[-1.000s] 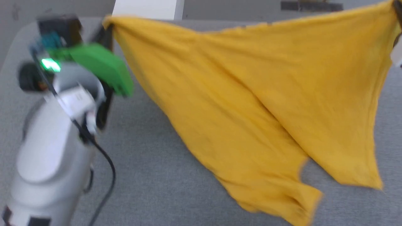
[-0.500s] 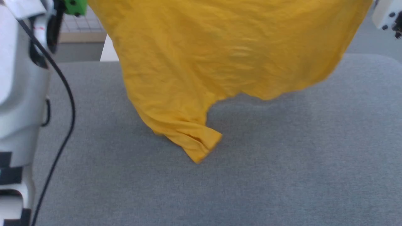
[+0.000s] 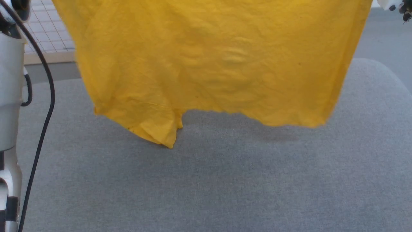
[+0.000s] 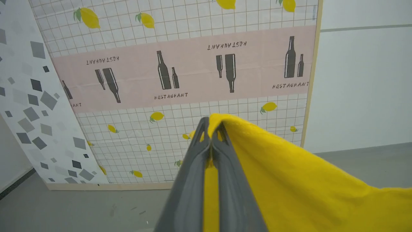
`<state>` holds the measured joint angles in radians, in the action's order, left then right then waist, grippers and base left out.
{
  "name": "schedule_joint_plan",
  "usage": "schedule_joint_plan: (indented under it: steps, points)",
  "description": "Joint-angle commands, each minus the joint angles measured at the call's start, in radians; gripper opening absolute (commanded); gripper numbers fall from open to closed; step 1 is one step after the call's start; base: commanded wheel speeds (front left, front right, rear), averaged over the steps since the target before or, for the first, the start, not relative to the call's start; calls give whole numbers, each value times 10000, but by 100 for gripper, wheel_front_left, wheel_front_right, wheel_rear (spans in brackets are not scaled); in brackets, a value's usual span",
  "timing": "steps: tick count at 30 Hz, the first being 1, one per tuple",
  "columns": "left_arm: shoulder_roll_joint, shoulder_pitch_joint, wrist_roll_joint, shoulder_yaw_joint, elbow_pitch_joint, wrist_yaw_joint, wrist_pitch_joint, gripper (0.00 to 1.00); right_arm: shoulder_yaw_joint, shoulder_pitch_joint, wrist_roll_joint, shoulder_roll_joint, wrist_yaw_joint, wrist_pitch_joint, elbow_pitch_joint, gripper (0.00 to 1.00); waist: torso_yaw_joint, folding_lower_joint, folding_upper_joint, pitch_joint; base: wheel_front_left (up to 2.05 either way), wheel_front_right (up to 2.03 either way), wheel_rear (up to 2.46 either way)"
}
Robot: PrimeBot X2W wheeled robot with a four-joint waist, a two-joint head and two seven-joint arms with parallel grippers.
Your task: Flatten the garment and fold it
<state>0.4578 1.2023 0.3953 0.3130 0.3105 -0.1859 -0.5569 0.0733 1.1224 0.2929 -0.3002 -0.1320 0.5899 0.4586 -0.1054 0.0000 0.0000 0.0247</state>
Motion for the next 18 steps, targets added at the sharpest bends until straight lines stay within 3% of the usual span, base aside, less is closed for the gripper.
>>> schedule_joint_plan:
  steps: [1, 7, 11, 18]
  points:
    - [-71, 234, -41, 36, -43, -103, -72, 0, 6, 213, 35, -8, 13, 110, 2, 0, -84, 0, 0, 429, 0, 0, 0]
    - [-390, 1250, -475, 243, 19, -484, 44, 0, -231, 1002, -175, 29, 13, 46, 131, 0, -261, 0, 0, 1773, 0, 0, 0]
    - [-817, 2491, -890, 412, 286, -676, 695, 0, -556, 1957, -423, 218, 13, -425, 427, 0, -377, 0, 0, 2930, 0, 0, 0]
    - [-1566, 4970, -1771, 628, 1529, -1038, 3333, 0, -867, 3993, -1319, 474, 13, -2302, 1606, 0, -415, 0, 0, 4593, 0, 0, 0]
